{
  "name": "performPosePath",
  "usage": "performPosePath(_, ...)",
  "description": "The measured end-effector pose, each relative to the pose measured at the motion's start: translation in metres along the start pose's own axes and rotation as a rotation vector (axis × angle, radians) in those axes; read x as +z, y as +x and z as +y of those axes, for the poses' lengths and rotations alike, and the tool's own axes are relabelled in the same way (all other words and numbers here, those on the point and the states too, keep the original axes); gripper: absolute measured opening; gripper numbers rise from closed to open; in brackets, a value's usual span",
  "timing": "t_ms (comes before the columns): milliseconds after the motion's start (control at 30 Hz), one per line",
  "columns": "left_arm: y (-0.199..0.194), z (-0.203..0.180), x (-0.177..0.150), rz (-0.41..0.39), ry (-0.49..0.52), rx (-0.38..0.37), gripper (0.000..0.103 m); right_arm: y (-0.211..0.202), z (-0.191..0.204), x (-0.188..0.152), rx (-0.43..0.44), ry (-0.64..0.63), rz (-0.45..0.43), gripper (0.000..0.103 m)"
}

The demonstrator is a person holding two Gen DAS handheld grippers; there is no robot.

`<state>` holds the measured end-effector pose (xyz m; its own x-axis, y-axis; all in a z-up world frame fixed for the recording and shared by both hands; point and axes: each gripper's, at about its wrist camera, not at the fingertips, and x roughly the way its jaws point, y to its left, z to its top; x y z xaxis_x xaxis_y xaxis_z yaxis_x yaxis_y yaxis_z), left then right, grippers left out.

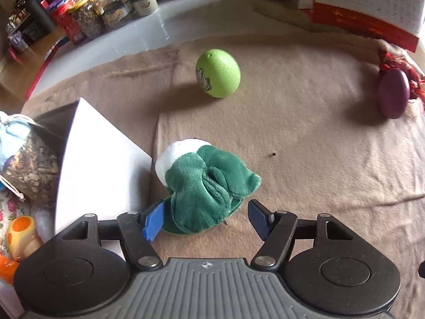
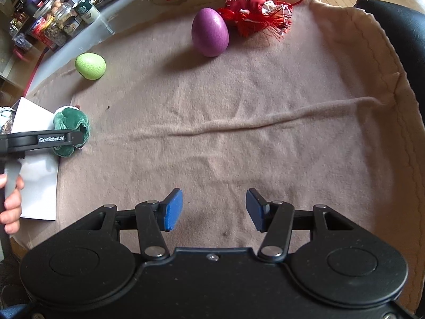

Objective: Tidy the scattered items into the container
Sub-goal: 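Move both grippers back over the cloth toward the green plush and purple egg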

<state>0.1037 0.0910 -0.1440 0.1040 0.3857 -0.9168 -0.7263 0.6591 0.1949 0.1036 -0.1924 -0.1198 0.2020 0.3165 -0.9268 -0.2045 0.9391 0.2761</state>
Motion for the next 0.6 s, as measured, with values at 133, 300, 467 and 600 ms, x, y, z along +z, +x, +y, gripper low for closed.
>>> performPosePath(133, 0.015, -0.007, 0.003, -0.004, 0.005, 0.029, 0.068, -0.001, 0.0, 0.002, 0.002, -0.005, -0.001, 0.053)
performPosePath(300, 0.02, -0.006, 0.006, -0.041, -0.02, 0.025, 0.062, -0.006, -0.002, 0.002, 0.004, -0.011, -0.006, 0.053)
performPosePath(467, 0.019, 0.007, 0.005, 0.001, -0.077, -0.018, 0.038, -0.007, -0.003, 0.002, -0.006, -0.011, -0.011, 0.053)
performPosePath(600, 0.011, -0.001, -0.005, 0.042, -0.085, -0.083, 0.035, -0.008, -0.003, 0.002, -0.008, -0.006, -0.013, 0.053)
